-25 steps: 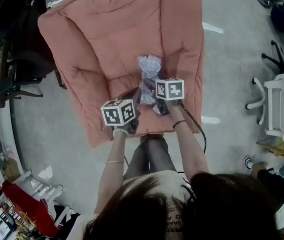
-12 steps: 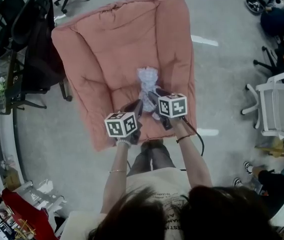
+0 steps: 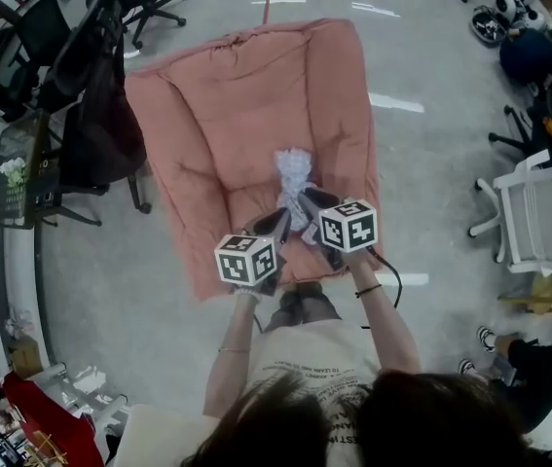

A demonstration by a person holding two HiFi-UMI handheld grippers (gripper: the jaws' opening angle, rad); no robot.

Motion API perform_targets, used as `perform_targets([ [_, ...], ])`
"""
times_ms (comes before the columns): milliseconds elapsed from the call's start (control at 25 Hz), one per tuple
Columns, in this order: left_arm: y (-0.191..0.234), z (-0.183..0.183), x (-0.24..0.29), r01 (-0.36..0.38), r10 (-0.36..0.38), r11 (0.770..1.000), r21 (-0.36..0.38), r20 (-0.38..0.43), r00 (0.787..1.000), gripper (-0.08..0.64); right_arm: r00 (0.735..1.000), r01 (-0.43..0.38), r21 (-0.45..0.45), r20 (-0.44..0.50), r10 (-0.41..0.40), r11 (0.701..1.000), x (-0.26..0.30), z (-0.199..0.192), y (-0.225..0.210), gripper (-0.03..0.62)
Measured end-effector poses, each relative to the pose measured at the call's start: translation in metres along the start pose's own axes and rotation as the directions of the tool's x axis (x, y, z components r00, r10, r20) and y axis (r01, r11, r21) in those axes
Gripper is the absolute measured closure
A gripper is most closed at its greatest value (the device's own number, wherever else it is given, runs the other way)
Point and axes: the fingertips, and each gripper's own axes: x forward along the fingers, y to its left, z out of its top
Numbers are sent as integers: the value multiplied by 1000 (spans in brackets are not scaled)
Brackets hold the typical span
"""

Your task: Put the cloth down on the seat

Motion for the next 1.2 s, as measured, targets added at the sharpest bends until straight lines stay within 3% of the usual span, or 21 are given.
perform_targets([
  [360, -28, 24, -34, 34, -40, 995, 89, 64, 997, 555, 997, -32, -83, 71, 38, 996, -37, 29, 37, 585],
  [720, -52, 38, -59, 57, -75, 987, 149, 121, 990, 555, 986, -84, -107, 135, 98, 991, -67, 49, 65, 589],
  [1200, -78, 57, -84, 57, -100, 978, 201, 211, 972, 555, 962, -120, -217, 214, 167, 969, -98, 74, 100, 591],
])
